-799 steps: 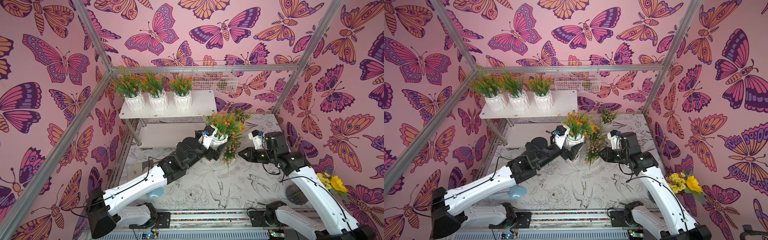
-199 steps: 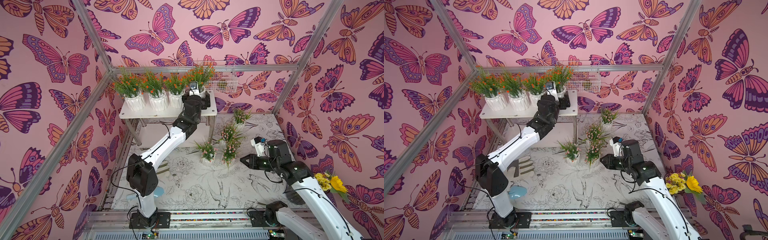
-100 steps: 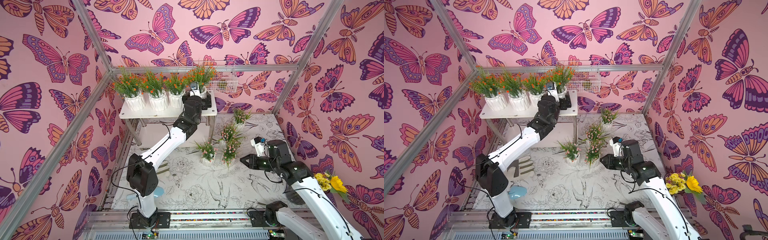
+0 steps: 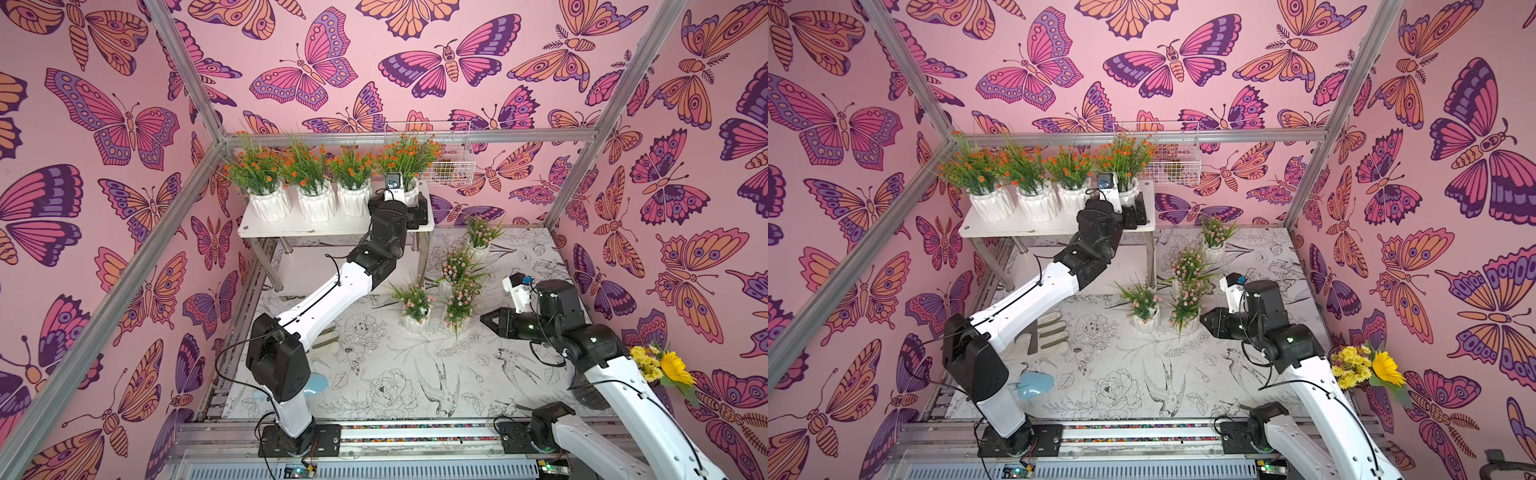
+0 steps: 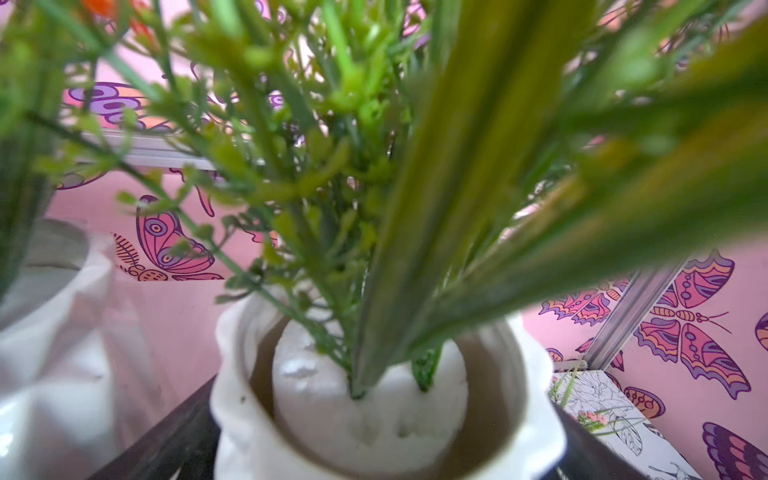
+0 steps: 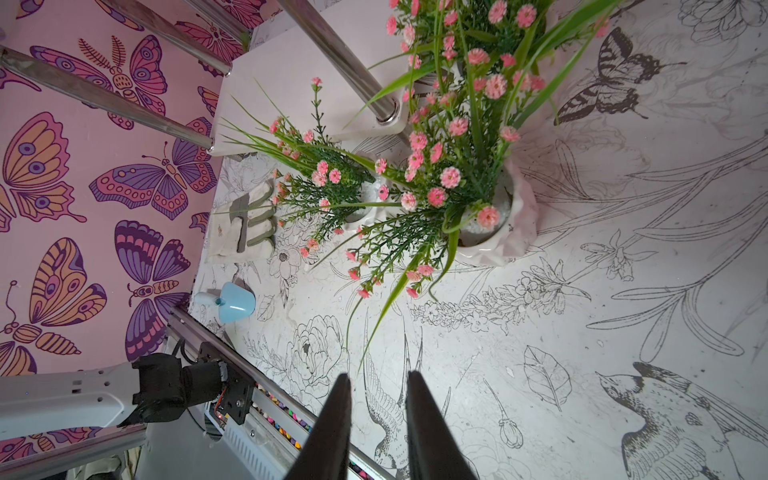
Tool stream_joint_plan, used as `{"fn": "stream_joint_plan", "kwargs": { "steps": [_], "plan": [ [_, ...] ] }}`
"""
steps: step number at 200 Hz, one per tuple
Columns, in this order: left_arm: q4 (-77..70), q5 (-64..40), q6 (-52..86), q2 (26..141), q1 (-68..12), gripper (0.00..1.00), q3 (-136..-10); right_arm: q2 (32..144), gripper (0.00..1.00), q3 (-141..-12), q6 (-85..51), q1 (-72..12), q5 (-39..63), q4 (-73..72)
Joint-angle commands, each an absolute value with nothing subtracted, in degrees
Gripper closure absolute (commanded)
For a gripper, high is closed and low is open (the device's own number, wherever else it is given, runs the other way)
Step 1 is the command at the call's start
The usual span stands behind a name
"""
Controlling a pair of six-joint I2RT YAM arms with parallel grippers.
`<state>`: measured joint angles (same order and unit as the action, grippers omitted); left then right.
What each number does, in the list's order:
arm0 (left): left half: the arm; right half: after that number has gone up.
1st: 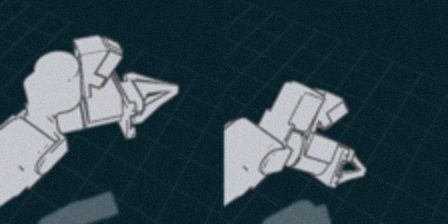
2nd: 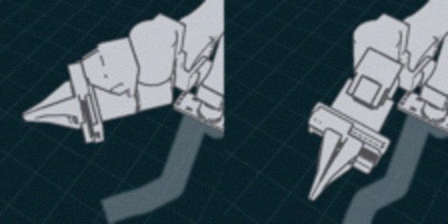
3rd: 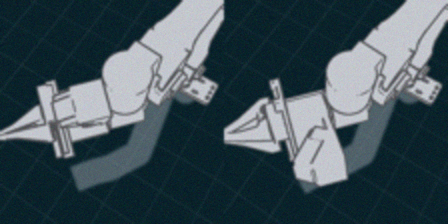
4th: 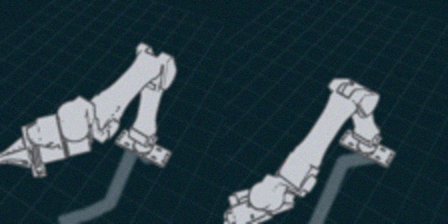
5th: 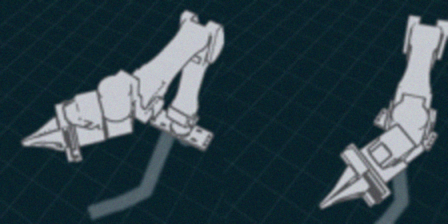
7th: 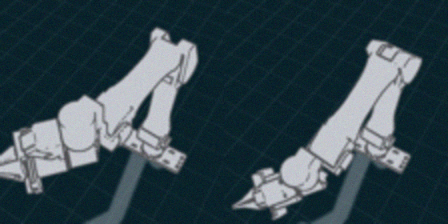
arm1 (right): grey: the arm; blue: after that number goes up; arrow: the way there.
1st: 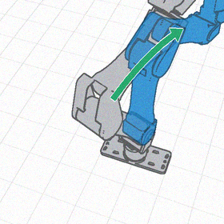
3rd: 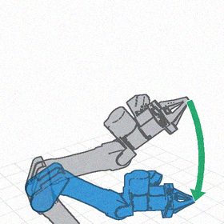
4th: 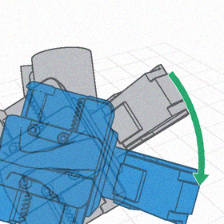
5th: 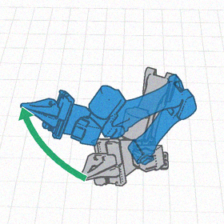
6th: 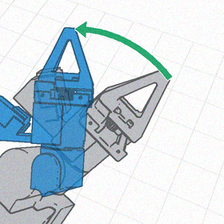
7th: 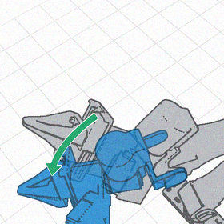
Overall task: Place the baby's breath potted plants on the rack by color
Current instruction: Place the baby's breath potted plant on the rack.
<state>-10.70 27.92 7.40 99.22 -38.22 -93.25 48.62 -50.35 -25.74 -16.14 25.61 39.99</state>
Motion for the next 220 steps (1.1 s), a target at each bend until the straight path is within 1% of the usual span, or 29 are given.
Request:
{"fn": "stream_joint_plan", "kwargs": {
  "steps": [1,39,92,175,220],
  "plan": [
    [-11.88,29.09,5.71,95.72,-38.98,0.00,-90.70,48.20,0.74,-49.48,-26.57,-15.82,26.09,39.16],
    [-12.56,30.88,3.95,94.50,-39.02,0.00,-89.74,48.39,0.74,-49.48,-26.63,-15.86,26.54,39.02],
    [-12.51,30.43,3.58,91.73,-39.27,0.00,-87.59,48.25,0.74,-49.66,-26.44,-15.85,26.04,39.09],
    [-12.53,29.29,3.60,82.22,-41.35,0.00,-76.93,50.57,0.74,-49.65,-26.36,-15.86,25.01,36.87],
    [-12.57,29.29,4.00,76.06,-43.34,0.00,-68.88,51.21,0.74,-48.62,-26.30,-15.85,19.07,36.52]
  ]
}}
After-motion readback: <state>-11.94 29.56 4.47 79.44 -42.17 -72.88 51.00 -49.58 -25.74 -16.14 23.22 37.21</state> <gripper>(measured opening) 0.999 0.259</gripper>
